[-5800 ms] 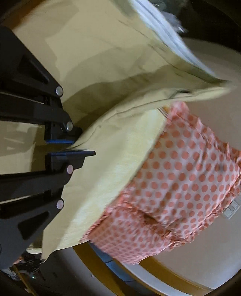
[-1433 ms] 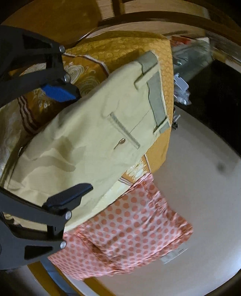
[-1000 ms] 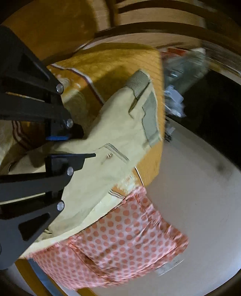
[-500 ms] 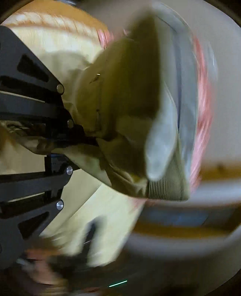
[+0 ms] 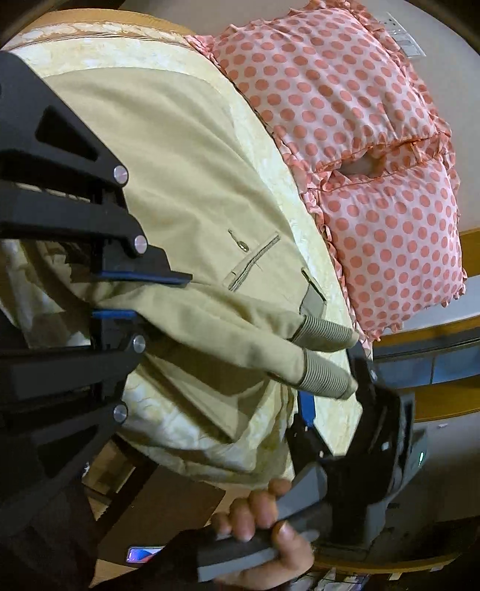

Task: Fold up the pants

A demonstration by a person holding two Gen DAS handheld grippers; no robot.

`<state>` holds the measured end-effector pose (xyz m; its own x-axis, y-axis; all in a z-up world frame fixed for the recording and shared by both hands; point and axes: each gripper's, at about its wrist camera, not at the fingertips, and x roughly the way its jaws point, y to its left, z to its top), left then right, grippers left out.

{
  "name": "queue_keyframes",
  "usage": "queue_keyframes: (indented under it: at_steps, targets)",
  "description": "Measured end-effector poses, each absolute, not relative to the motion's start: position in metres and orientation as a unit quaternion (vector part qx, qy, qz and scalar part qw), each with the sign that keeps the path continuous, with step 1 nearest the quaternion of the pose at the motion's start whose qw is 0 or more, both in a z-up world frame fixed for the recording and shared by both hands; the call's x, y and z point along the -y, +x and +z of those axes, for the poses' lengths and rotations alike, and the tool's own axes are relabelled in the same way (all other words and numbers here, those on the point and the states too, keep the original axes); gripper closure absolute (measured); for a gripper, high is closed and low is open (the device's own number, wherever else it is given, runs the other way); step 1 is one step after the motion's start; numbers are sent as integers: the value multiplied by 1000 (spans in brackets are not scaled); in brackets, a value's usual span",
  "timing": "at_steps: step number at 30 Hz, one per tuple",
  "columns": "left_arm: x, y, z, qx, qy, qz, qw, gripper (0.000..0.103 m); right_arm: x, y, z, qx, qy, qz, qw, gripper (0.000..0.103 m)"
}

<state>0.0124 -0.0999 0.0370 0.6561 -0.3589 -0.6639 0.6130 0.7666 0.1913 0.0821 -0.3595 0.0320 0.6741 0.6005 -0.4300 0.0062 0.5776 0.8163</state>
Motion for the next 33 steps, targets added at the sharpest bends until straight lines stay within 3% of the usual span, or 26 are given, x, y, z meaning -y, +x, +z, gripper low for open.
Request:
queue_keyframes:
  at_steps: [1, 2, 3, 5, 10, 14, 15, 17, 22, 23, 24, 26, 33]
  targets:
    - [96, 6, 39, -317, 198, -279, 884, 89, 351, 87, 33, -374, 404, 190, 813, 21]
    - [91, 3, 41, -326, 186, -288, 881, 79, 346, 90, 34, -385, 388, 194, 815, 22]
    - [84, 1, 46, -333, 166, -303, 878, 58, 340, 92, 35, -395, 373, 197, 816, 22]
    - [66, -4, 61, -331, 119, -316, 881, 27, 327, 95, 35, -418, 337, 205, 818, 22]
    - [-18, 24, 98, -304, 21, -210, 929, 22, 315, 95, 32, -439, 286, 200, 828, 28]
    - [-86, 97, 71, -384, -81, -143, 908, 29, 306, 114, 29, -431, 246, 207, 843, 38]
    - [-93, 109, 63, -403, -98, -147, 898, 36, 303, 118, 29, -431, 234, 208, 847, 43]
    - [-103, 137, 44, -450, -134, -163, 868, 37, 300, 119, 30, -434, 216, 217, 847, 53]
    - [-94, 167, 30, -470, -140, -204, 847, 37, 295, 128, 29, -438, 187, 234, 848, 57]
    - [-94, 169, 28, -470, -144, -208, 846, 47, 297, 129, 28, -439, 189, 242, 844, 70]
    - [-93, 172, 25, -471, -146, -208, 845, 71, 299, 129, 27, -440, 200, 257, 837, 81]
    - [-95, 178, 24, -477, -153, -216, 838, 92, 306, 130, 28, -434, 232, 278, 825, 89]
    - [-75, 211, 51, -457, -99, -221, 856, 96, 305, 192, 54, -410, 237, 296, 830, 92]
